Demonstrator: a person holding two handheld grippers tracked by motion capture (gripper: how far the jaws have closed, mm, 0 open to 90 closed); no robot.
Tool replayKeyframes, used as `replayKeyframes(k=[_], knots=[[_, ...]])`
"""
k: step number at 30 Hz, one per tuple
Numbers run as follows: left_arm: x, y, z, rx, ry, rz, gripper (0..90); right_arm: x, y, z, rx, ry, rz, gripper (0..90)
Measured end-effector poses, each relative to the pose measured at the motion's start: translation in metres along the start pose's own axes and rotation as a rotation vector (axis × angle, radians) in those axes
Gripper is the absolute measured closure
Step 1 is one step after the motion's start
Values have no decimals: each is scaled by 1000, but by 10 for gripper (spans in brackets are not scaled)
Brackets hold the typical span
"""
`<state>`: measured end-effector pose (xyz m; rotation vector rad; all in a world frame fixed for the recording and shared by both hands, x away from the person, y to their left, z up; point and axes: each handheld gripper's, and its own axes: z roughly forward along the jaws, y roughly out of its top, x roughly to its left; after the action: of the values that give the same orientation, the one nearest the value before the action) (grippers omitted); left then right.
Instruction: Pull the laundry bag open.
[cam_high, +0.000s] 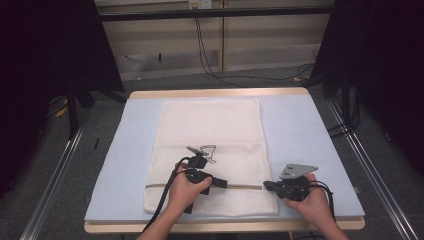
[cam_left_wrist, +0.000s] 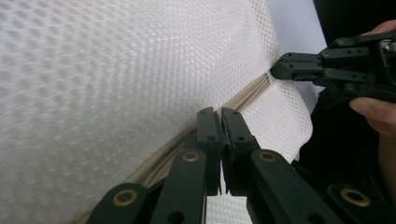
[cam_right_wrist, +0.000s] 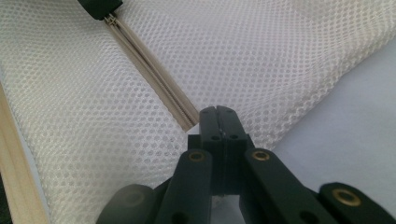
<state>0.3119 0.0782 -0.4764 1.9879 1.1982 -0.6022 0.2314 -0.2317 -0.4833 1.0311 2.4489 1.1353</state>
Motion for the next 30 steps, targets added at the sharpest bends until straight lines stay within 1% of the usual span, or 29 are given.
replayKeyframes(k=[1, 2, 3, 5, 6, 7, 8, 12, 14, 15, 18, 19, 21, 22, 23, 24, 25, 26, 27, 30], knots=[[2, 0, -2, 2, -7, 1, 874, 0, 0, 0, 2, 1, 2, 900], [2, 0, -3, -2, -7, -10, 875, 0, 0, 0, 3, 1, 2, 900], [2, 0, -5, -8, -3, -11, 875, 0, 0, 0, 3, 0, 1, 900], [3, 0, -7, -8, -14, -8, 875, 0, 0, 0, 3, 0, 0, 900], [3, 0, -8, -3, -12, -5, 875, 0, 0, 0, 3, 1, 0, 900], [3, 0, -8, -8, -17, -10, 875, 0, 0, 0, 4, 1, 0, 900], [4, 0, -9, -2, -1, 3, 875, 0, 0, 0, 2, -1, -3, 900], [5, -1, -10, -5, -6, -6, 875, 0, 0, 0, 4, -3, -1, 900], [6, -1, -12, 0, 14, 2, 875, 0, 0, 0, 2, -1, -4, 900], [6, -1, -12, -6, -1, -12, 875, 0, 0, 0, 0, 0, -5, 900], [7, -3, -12, 0, 22, -2, 875, -1, 0, 0, -2, 8, -2, 900], [8, -3, -13, 4, 9, -8, 875, -1, 0, 0, -1, 7, -3, 900], [9, -3, -14, -1, 15, -8, 875, 0, 0, 0, 1, 6, -12, 900], [10, -3, -16, -3, 9, -15, 875, 0, -1, 0, -4, 2, -21, 900], [11, -3, -17, 1, 15, -8, 875, 1, -2, 0, -9, -3, -27, 900], [11, -3, -18, 1, 20, -10, 875, 1, -2, 0, -15, -5, -29, 900], [11, -4, -18, -6, 11, -12, 875, 1, -3, 0, -18, -1, -26, 900], [11, -4, -18, -6, 12, -13, 875, 1, -3, 0, -19, -3, -26, 900], [11, -4, -18, -12, 20, -14, 875, 1, -3, 0, -20, -4, -29, 900], [11, -4, -18, -15, 8, -28, 874, 1, -4, 0, -30, -3, -33, 900]])
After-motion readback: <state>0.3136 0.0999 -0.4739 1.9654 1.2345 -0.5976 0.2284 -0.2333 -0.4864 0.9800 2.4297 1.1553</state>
